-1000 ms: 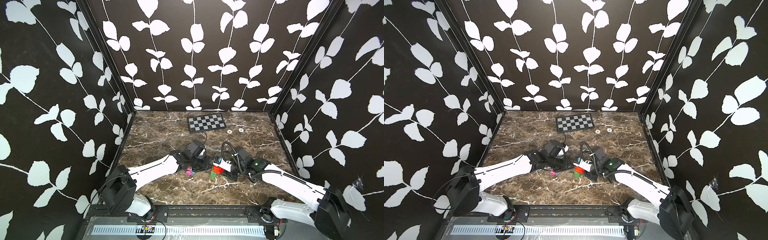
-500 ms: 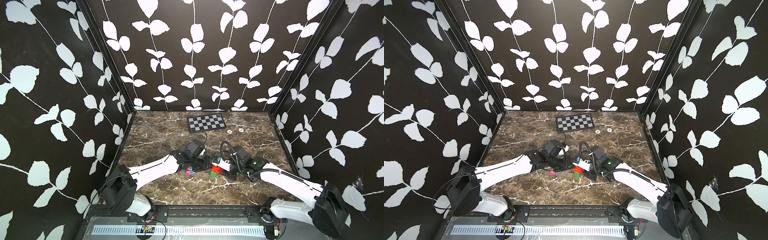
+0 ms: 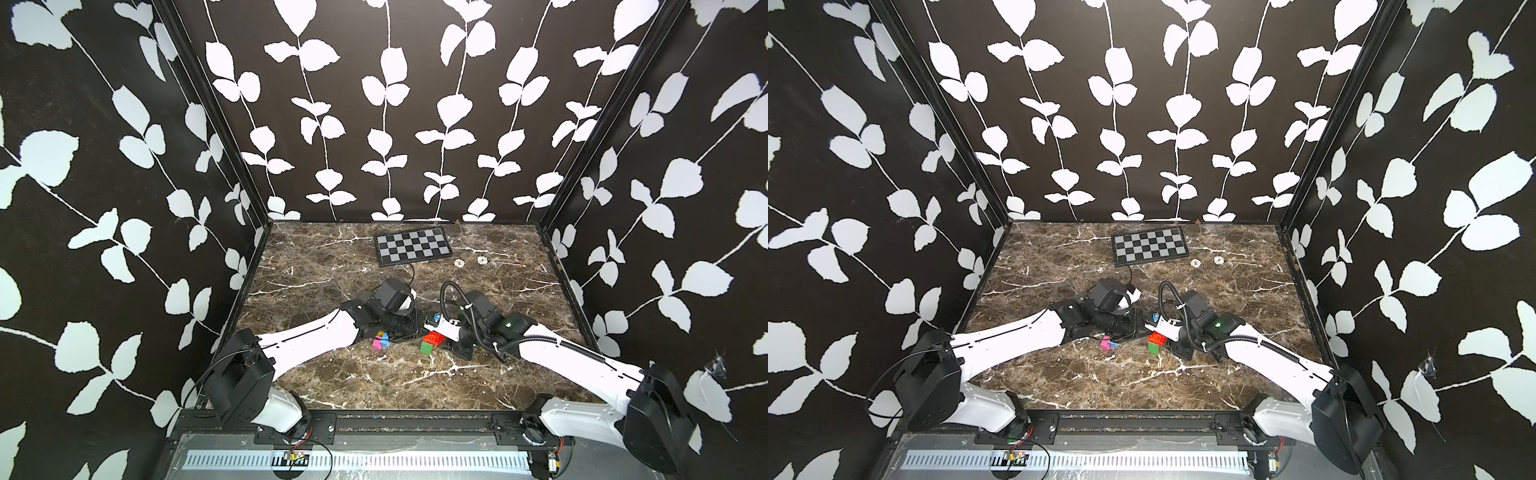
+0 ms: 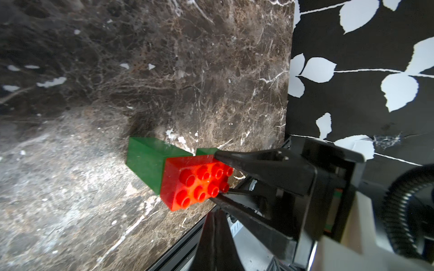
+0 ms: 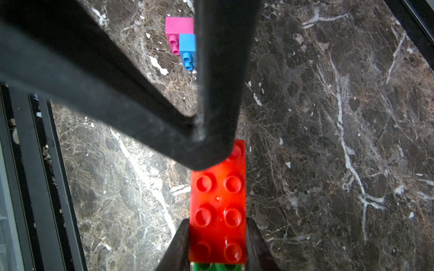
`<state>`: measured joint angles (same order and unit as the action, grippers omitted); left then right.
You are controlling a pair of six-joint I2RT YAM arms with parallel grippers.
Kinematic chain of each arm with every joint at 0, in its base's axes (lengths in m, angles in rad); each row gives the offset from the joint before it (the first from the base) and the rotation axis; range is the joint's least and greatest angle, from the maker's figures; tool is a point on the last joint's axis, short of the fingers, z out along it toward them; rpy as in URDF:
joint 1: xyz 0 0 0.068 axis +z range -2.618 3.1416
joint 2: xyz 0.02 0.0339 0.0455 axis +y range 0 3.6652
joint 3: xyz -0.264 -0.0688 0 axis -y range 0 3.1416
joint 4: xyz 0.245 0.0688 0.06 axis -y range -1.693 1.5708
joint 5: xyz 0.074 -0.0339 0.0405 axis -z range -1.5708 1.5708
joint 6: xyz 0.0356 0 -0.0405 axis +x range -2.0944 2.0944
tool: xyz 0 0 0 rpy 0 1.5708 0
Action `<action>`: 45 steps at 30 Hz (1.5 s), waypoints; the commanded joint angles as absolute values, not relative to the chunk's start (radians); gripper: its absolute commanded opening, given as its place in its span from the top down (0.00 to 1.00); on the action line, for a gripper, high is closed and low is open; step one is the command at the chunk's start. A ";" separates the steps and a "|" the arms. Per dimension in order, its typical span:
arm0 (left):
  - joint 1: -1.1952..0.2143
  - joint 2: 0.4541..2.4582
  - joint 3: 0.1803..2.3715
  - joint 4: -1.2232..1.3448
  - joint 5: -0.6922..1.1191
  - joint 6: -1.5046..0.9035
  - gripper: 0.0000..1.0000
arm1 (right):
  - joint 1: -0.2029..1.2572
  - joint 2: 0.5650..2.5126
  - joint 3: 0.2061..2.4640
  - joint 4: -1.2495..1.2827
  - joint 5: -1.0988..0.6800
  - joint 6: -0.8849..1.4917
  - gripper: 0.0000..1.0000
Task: Assemble the letter r with lego
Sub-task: Assemble the lego brick with the lego brick.
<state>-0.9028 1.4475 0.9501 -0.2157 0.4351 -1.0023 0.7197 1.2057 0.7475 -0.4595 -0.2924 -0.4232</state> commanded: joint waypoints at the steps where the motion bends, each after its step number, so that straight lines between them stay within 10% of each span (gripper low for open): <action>1: -0.908 1.468 0.954 -0.168 0.481 -1.013 0.98 | 0.715 1.214 0.764 -0.467 -0.302 -0.442 1.00; 26: -0.911 1.590 0.867 -0.220 0.426 -1.079 1.00 | 0.713 1.232 0.781 -0.492 -0.333 -0.451 1.00; 45: -0.910 1.599 0.827 -0.199 0.422 -1.098 1.00 | 0.713 1.176 0.842 -0.475 -0.354 -0.378 0.57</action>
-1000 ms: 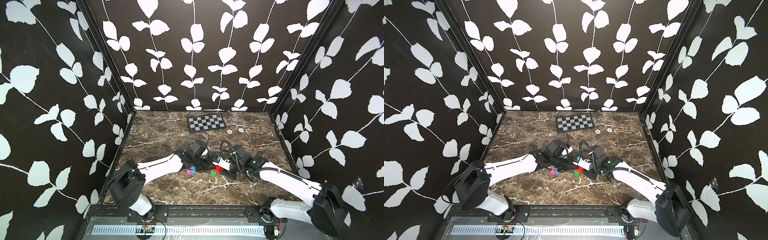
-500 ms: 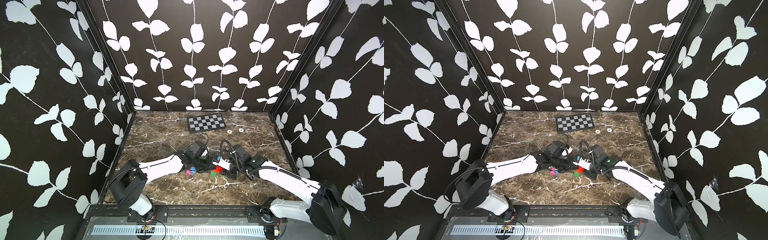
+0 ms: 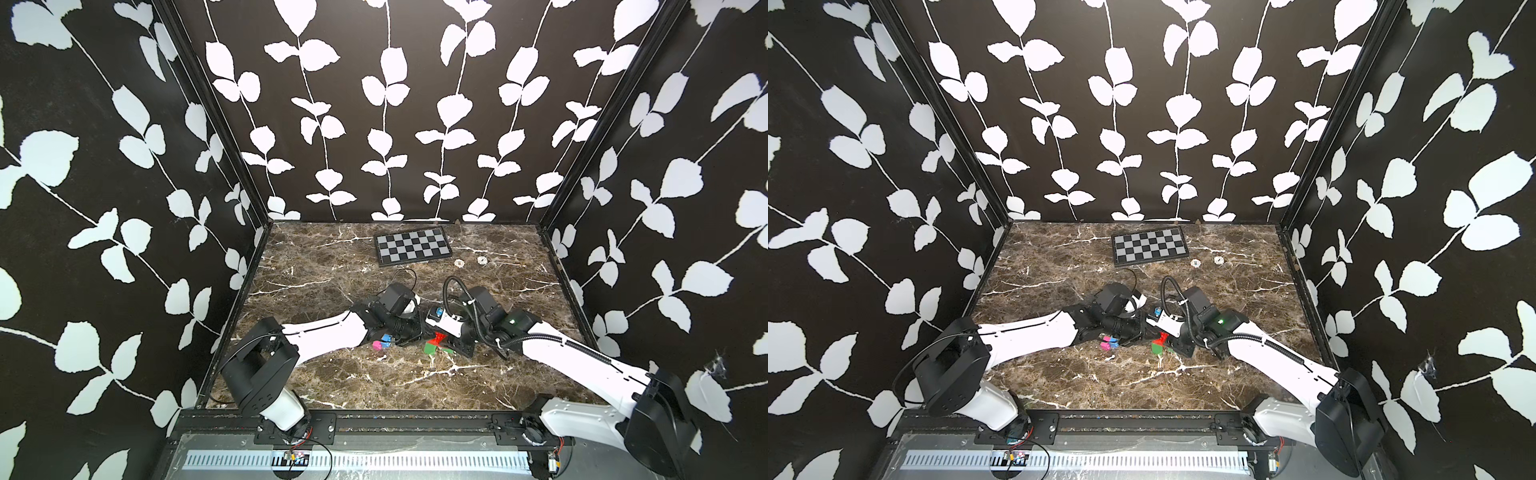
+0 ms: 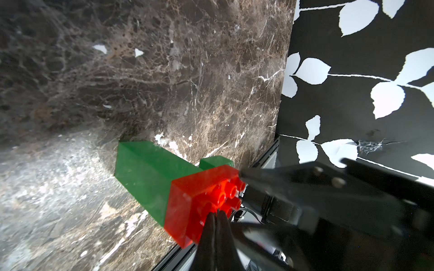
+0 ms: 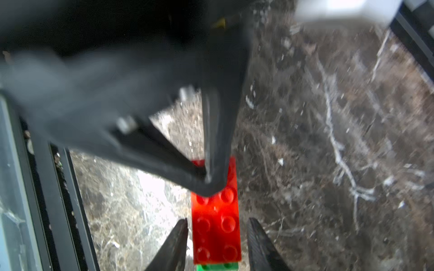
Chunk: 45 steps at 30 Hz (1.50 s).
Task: Assemble the letter r with lego
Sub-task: Assemble the lego brick with the lego brick.
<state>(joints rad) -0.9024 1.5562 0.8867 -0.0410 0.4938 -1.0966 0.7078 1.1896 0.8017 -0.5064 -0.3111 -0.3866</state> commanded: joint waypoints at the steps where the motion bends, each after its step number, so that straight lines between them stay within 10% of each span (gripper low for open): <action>1: -0.910 1.595 0.826 -0.204 0.419 -1.098 1.00 | 0.712 1.180 0.848 -0.475 -0.357 -0.375 0.57; 30: -0.909 1.520 0.921 -0.145 0.411 -1.016 1.00 | 0.714 1.198 0.877 -0.466 -0.340 -0.304 0.55; 45: -0.908 1.536 0.975 -0.100 0.451 -1.012 0.79 | 0.715 1.215 0.889 -0.504 -0.331 -0.320 0.58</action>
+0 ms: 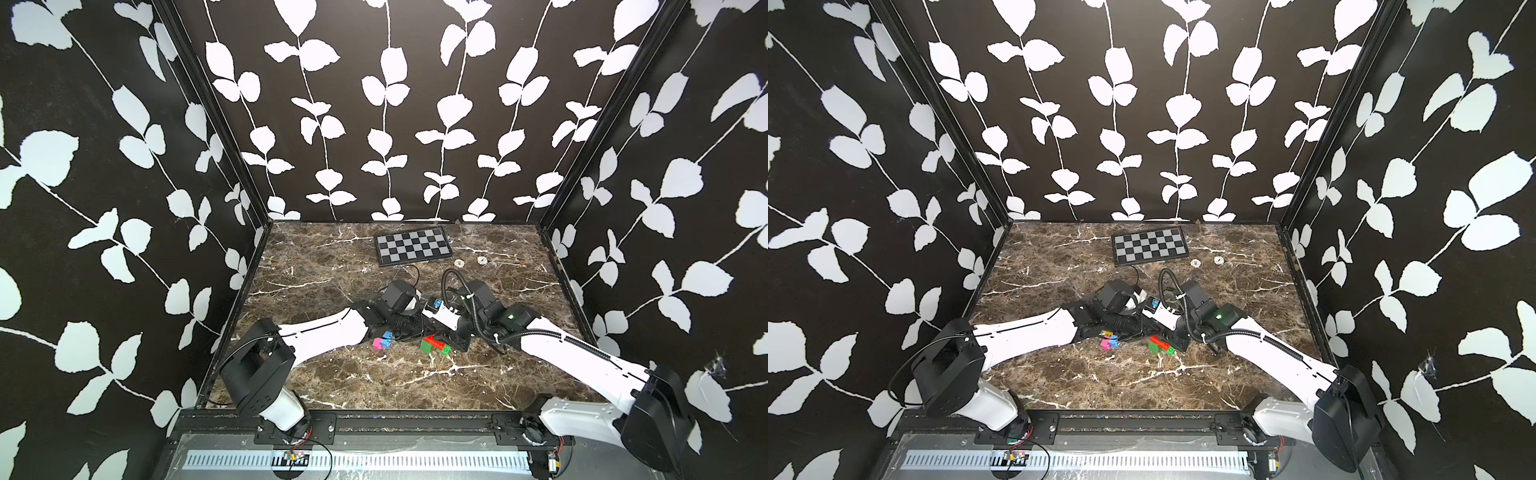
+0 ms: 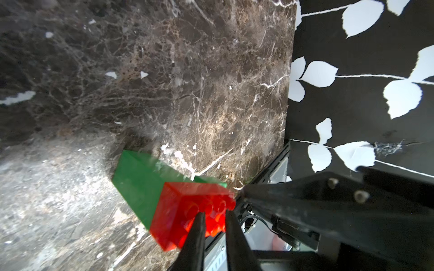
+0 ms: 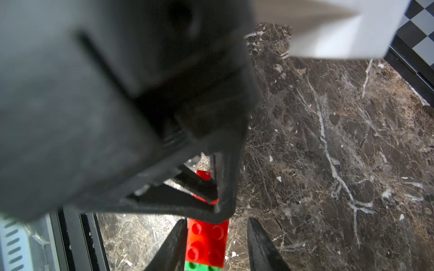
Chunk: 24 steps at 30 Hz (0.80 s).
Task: Assemble the letter r with lego
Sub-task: Assemble the lego brick with the lego brick.
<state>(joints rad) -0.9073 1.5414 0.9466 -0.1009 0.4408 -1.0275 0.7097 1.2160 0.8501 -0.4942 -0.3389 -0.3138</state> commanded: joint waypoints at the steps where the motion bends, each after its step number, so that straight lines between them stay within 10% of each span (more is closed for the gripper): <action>1: -0.909 1.532 0.976 -0.096 0.450 -1.013 0.79 | 0.714 1.213 0.891 -0.508 -0.327 -0.322 0.58; 24: -0.843 1.270 0.920 -0.386 0.276 -0.863 0.75 | 0.728 1.363 1.115 -0.734 -0.278 -0.031 0.71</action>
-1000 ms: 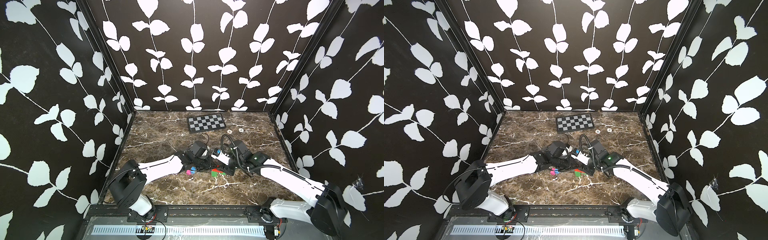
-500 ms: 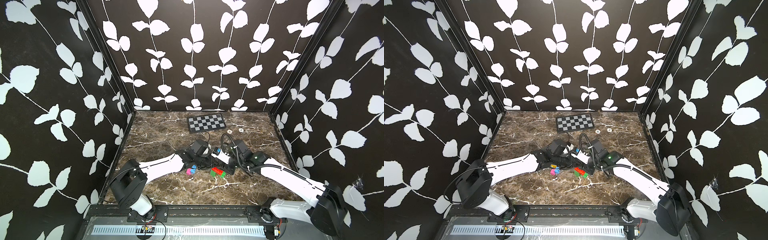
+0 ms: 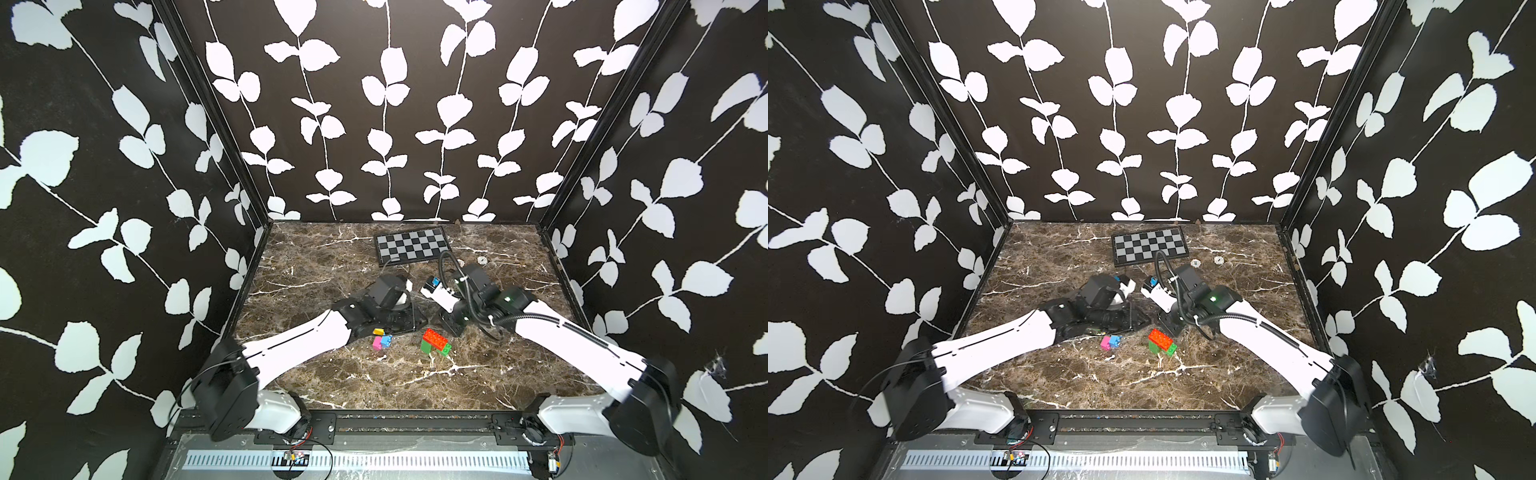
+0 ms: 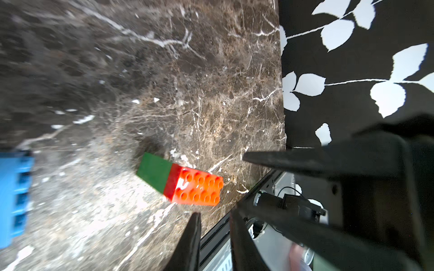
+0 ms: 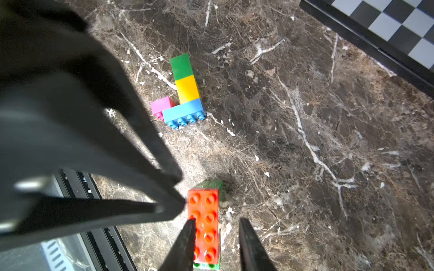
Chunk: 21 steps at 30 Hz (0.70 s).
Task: Assemble the letter r with lego
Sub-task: Adjust the lego brick from the lego brick.
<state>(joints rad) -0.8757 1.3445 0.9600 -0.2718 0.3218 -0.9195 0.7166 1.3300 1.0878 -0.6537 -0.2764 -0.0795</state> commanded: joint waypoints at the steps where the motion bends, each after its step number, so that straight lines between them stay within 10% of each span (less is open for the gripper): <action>1: -0.824 1.238 0.893 -0.402 0.270 -0.862 0.75 | 0.734 1.372 1.119 -0.734 -0.280 -0.024 0.71; 21: -0.728 0.867 0.652 -0.578 0.184 -0.856 0.69 | 0.821 1.489 1.173 -0.797 -0.182 -0.032 0.58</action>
